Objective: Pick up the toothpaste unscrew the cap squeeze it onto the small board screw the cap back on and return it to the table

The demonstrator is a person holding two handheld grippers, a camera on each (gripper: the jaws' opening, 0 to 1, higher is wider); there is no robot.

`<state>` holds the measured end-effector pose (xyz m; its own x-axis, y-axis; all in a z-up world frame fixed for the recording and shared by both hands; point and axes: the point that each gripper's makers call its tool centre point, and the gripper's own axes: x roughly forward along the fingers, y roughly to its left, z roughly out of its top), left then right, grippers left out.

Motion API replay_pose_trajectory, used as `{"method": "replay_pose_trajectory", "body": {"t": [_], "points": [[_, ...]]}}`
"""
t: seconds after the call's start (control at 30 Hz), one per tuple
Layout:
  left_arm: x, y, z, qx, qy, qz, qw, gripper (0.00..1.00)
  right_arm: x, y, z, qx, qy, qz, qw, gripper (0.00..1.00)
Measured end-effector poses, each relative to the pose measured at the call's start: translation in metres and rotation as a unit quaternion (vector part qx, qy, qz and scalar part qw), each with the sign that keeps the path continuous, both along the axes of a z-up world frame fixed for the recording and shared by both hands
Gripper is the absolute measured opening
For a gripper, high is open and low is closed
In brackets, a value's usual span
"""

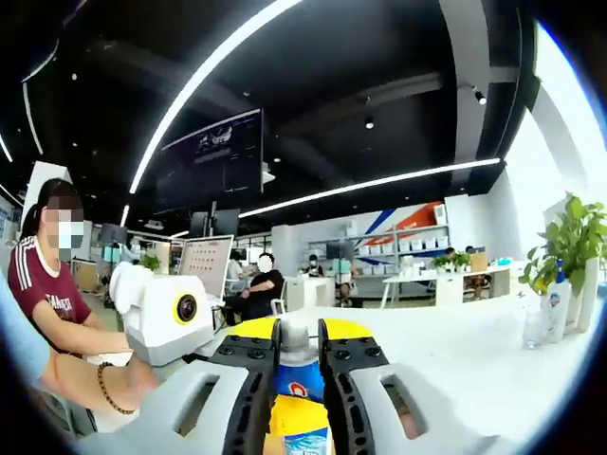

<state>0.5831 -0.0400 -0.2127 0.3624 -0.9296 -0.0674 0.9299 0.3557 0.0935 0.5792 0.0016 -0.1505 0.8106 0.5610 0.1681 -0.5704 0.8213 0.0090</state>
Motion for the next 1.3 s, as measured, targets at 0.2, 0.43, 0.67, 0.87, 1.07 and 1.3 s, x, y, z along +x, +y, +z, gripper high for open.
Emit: {"method": "replay_pose_trajectory", "body": {"t": [0.2, 0.43, 0.67, 0.87, 1.07, 1.3], "points": [[-0.005, 0.004, -0.005, -0.003, 0.007, -0.008, 0.9999, 0.04, -0.006, 0.001, -0.003, -0.009, -0.015, 0.000, 0.9999, 0.10], [-0.018, 0.003, -0.004, -0.012, 0.004, -0.050, 0.9987, 0.03, -0.016, 0.005, -0.002, -0.017, -0.023, 0.065, 0.9975, 0.10], [-0.034, 0.001, 0.006, -0.038, 0.032, -0.138, 0.9892, 0.03, -0.029, 0.008, 0.008, -0.009, -0.035, 0.184, 0.9823, 0.09], [-0.046, 0.006, -0.002, -0.026, 0.041, -0.192, 0.9801, 0.03, -0.039, 0.015, 0.000, -0.009, 0.021, 0.357, 0.9340, 0.09], [-0.055, 0.002, -0.007, -0.026, 0.034, -0.218, 0.9751, 0.03, -0.055, 0.015, -0.007, -0.031, 0.025, 0.498, 0.8662, 0.10], [-0.051, -0.003, -0.012, -0.028, 0.058, -0.217, 0.9740, 0.03, -0.051, 0.011, -0.013, -0.031, 0.042, 0.552, 0.8322, 0.10]]}}
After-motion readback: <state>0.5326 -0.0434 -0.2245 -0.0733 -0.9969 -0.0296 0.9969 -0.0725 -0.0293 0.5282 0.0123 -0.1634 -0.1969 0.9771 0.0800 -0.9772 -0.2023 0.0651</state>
